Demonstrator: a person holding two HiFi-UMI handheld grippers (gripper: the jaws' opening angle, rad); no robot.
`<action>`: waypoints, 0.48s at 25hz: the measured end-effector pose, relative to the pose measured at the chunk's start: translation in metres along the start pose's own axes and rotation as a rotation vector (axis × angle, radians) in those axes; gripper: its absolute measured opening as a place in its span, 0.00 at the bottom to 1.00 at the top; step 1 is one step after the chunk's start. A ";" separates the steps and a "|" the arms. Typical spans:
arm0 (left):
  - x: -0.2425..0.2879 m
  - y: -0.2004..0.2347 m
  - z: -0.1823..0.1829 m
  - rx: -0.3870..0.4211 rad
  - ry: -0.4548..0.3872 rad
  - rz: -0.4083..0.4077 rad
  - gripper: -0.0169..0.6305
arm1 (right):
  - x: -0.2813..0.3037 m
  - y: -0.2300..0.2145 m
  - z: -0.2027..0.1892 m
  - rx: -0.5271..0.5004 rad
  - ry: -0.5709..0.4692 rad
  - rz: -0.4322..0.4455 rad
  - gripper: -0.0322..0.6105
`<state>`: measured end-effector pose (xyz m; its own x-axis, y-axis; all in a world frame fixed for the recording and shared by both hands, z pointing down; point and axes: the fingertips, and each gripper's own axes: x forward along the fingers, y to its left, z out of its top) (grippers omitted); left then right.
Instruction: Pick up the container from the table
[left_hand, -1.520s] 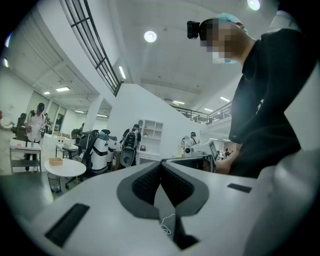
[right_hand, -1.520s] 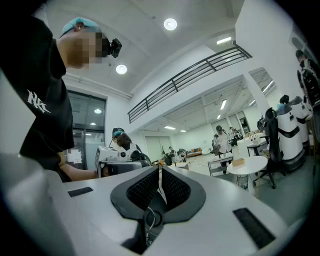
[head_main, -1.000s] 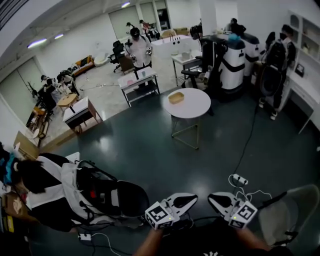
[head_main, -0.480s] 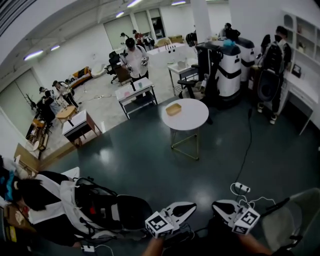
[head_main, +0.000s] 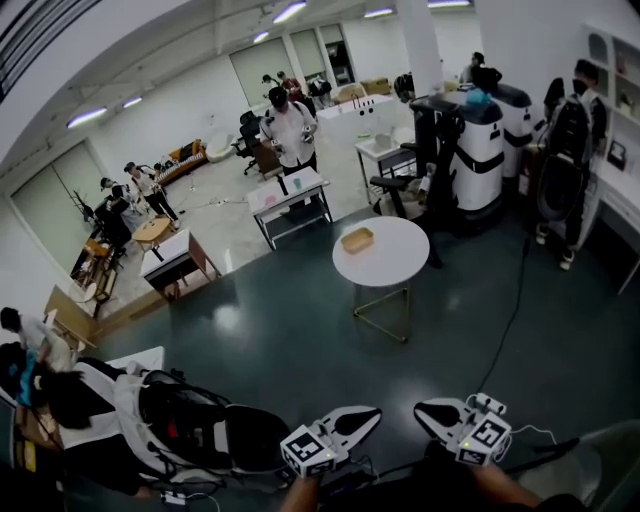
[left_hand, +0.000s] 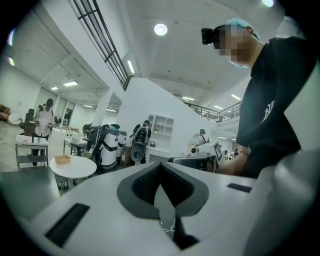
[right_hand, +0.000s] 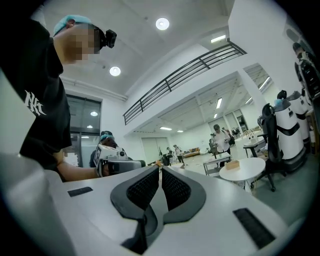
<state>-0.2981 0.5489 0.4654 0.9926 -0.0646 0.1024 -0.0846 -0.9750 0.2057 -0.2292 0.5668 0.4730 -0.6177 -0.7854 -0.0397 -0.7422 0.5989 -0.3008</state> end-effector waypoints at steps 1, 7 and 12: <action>0.008 0.004 0.007 0.002 -0.011 0.009 0.03 | 0.000 -0.010 0.005 -0.005 0.004 0.008 0.12; 0.055 0.017 0.043 0.027 -0.027 0.076 0.03 | -0.006 -0.067 0.039 -0.002 0.009 0.086 0.12; 0.090 0.033 0.056 0.016 -0.038 0.145 0.03 | -0.009 -0.103 0.049 -0.002 0.026 0.162 0.12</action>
<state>-0.2068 0.4992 0.4269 0.9728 -0.2123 0.0929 -0.2259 -0.9581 0.1760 -0.1345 0.5046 0.4579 -0.7356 -0.6745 -0.0628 -0.6331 0.7176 -0.2902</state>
